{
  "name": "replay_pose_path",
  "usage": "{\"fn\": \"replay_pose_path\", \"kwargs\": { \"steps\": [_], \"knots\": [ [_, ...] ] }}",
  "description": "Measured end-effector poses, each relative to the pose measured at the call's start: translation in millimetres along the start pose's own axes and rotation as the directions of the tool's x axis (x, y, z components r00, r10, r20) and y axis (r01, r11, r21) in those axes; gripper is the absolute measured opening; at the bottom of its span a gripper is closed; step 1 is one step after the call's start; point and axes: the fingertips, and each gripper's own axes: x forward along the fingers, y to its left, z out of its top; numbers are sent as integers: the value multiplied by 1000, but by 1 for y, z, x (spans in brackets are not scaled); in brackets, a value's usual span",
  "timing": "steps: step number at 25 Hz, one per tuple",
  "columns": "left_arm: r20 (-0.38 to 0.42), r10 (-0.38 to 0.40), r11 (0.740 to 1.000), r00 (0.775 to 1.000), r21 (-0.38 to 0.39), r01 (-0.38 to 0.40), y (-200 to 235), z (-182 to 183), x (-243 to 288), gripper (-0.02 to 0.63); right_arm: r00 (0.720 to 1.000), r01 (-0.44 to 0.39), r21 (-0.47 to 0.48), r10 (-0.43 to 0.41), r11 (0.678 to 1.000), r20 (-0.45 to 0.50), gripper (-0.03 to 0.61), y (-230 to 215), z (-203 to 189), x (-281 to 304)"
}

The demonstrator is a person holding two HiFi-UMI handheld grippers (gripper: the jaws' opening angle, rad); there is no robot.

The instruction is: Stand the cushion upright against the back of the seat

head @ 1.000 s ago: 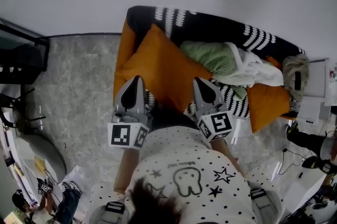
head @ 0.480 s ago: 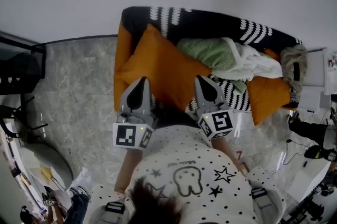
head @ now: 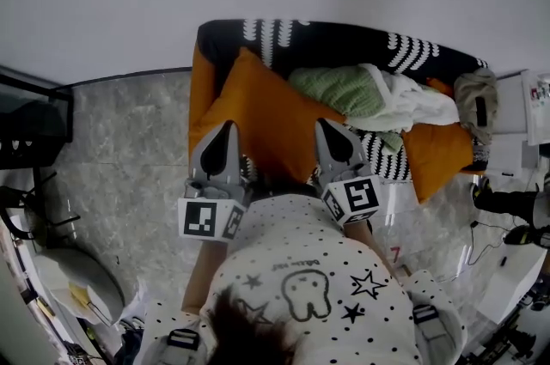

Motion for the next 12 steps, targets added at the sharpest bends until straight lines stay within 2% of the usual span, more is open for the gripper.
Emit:
{"fn": "replay_pose_path", "kwargs": {
  "steps": [12],
  "knots": [
    [10, 1, 1000, 1000, -3, -1, 7, 4, 0, -5, 1000, -13, -2, 13, 1000, -7, -2, 6, -1, 8]
  ]
}}
